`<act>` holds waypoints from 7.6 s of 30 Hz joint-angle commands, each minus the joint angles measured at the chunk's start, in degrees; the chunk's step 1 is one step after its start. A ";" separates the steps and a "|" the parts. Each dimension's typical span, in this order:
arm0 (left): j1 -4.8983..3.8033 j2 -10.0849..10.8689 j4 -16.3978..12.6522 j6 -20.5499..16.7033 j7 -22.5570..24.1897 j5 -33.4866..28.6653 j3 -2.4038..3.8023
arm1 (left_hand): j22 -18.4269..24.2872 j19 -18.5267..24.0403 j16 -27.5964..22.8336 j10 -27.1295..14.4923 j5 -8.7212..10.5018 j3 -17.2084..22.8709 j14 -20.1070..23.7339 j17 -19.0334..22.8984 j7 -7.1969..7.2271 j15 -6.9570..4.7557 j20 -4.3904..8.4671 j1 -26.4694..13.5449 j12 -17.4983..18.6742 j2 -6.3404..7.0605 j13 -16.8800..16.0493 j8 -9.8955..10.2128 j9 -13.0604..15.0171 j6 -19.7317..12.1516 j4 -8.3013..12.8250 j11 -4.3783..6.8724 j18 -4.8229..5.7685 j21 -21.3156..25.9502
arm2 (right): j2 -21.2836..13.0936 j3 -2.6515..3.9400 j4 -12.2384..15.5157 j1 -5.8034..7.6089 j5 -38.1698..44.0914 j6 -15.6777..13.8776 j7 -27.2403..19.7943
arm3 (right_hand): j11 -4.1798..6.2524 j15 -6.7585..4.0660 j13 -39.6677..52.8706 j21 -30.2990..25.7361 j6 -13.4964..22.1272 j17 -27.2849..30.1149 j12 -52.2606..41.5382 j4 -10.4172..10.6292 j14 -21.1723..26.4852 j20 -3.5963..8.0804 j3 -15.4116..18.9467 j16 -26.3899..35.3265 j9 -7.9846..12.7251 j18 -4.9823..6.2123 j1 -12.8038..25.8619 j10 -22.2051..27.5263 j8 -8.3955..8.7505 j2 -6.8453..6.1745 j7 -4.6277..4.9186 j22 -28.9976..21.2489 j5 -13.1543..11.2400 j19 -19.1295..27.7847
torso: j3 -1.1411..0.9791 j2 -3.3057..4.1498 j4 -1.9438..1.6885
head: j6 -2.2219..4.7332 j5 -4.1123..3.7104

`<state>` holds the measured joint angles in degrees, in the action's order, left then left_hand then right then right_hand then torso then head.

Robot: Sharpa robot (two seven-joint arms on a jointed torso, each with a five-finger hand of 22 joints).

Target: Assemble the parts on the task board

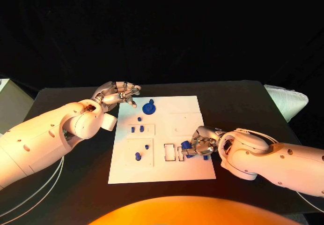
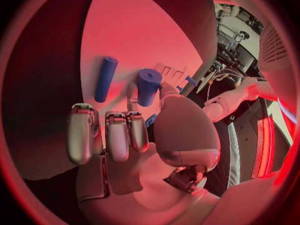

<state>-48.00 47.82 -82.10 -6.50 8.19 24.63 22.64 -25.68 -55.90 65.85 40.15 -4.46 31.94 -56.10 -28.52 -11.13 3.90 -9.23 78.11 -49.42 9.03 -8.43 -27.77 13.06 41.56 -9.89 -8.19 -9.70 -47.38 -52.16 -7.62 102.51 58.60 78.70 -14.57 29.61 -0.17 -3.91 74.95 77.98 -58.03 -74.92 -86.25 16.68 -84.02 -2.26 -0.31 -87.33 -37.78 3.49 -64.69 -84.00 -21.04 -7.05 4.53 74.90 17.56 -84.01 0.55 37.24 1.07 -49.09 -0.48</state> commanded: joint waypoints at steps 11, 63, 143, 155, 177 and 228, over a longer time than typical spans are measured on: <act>0.02 0.03 -0.18 1.19 0.07 -0.34 0.02 | 0.09 -0.23 -0.19 -0.31 -0.11 -0.09 0.34 0.05 -0.85 0.20 -0.07 0.04 -0.22 -0.21 0.10 -0.44 -0.07 -0.45 -0.38 -0.10 -0.85 0.31 | -0.05 -0.44 -0.52 -0.50 0.12 1.20 1.74 | 0.06 0.09 9.88 -0.12 0.89 -8.92 0.82 0.00 -4.62 0.22 -0.87 -0.07 7.17 -1.06 -3.75 -2.21 0.47 0.07 -0.04 8.53 10.12 -3.31 | -0.02 0.02 0.03 | 0.13 0.01; 0.27 0.17 -1.34 1.43 -0.09 -1.58 0.03 | 0.18 -0.27 -0.19 -0.29 -0.16 -0.05 0.34 0.04 -0.80 0.19 -0.09 0.07 -0.29 -0.39 0.13 -0.61 -0.12 -0.41 -0.58 -0.06 -0.86 0.42 | 4.80 0.02 1.70 1.92 -10.12 -1.51 0.38 | 0.39 -0.14 9.43 0.75 -0.83 -9.47 1.91 0.08 -4.71 0.36 -4.13 -0.16 7.98 -1.24 -1.03 -1.87 0.30 -0.88 -0.44 9.35 9.58 -3.49 | 0.04 0.04 -0.04 | 0.28 0.69; 0.48 0.74 -1.25 1.29 -0.64 -1.55 0.01 | 0.39 -0.43 -0.19 -0.37 -0.18 0.03 0.33 0.02 -0.79 0.18 -0.08 0.18 -0.42 -0.69 0.26 -0.98 -0.28 -0.47 -0.98 -0.05 -0.87 0.65 | 2.32 -0.03 2.49 0.83 -10.12 -2.43 -5.74 | 1.78 -1.28 12.07 3.12 -2.08 -11.67 0.32 -0.17 -5.23 1.35 2.64 -0.94 6.34 -1.77 -6.58 -3.67 -5.76 1.58 -2.06 11.40 -7.51 -4.25 | 0.01 0.03 0.03 | 0.23 1.10; 0.48 0.90 -1.20 1.25 -0.69 -1.55 0.01 | 0.49 -0.49 -0.20 -0.41 -0.22 0.14 0.33 0.02 -0.79 0.20 -0.09 0.07 -0.45 -1.14 0.32 -1.14 -0.34 -0.47 -1.37 -0.07 -0.86 0.77 | 2.28 -0.03 2.90 0.68 -9.84 -2.78 -6.34 | 1.86 -1.35 12.44 3.61 -2.09 -11.97 -0.13 -0.01 -5.29 1.44 1.18 -1.09 6.24 -1.87 -7.79 -3.96 -6.34 0.98 -2.15 11.67 -10.20 -4.35 | 0.02 0.07 0.01 | 0.08 1.22; 0.48 1.01 -1.27 1.26 -0.76 -1.52 0.00 | 0.55 -0.53 -0.20 -0.44 -0.25 0.27 0.33 0.01 -0.75 0.19 -0.09 0.16 -0.49 -1.42 0.35 -1.27 -0.38 -0.49 -1.50 -0.04 -0.87 0.85 | 2.84 -0.03 2.09 0.64 -8.01 -3.12 -4.57 | 2.14 -1.57 12.66 3.84 -1.91 -12.16 -0.36 -0.28 -5.33 1.61 -1.32 -1.18 6.29 -1.92 -10.05 -4.12 -6.79 1.47 -2.47 11.85 -9.65 -4.40 | -0.02 0.06 -0.01 | -0.18 1.20; 0.81 1.37 -1.35 0.80 -0.06 -2.43 -0.01 | 0.81 -0.70 -0.20 -0.44 -0.14 -0.22 0.32 -0.01 -0.86 0.21 -0.13 0.14 -0.74 -0.70 0.45 -1.50 -0.65 -0.97 -1.75 -0.08 -0.86 1.14 | -7.54 0.28 5.47 2.57 -17.88 -2.89 -12.19 | 0.67 -0.47 12.57 2.88 1.54 -11.77 0.05 -0.14 -5.23 0.94 -5.93 -0.93 8.86 -1.79 -10.70 -3.93 -3.50 0.10 -0.62 11.72 -6.87 -4.22 | 0.17 -0.42 0.34 | 0.17 0.27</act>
<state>-47.25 49.21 -83.27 -6.01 6.76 23.27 22.61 -24.91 -56.10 65.85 40.15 -4.46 32.00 -56.11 -28.53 -10.92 3.90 -9.43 78.01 -49.88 7.88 -8.07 -28.94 12.47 40.94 -11.57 -8.19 -9.71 -46.53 -59.24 -7.32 107.77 61.10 63.96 -18.49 19.86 1.04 -4.70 74.95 81.03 -56.93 -74.91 -86.31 16.59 -84.02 -1.04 -5.96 -88.31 -28.98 2.61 -75.69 -84.01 -24.80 -6.94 3.85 74.91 10.99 -84.00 0.64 37.00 1.31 -48.93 0.12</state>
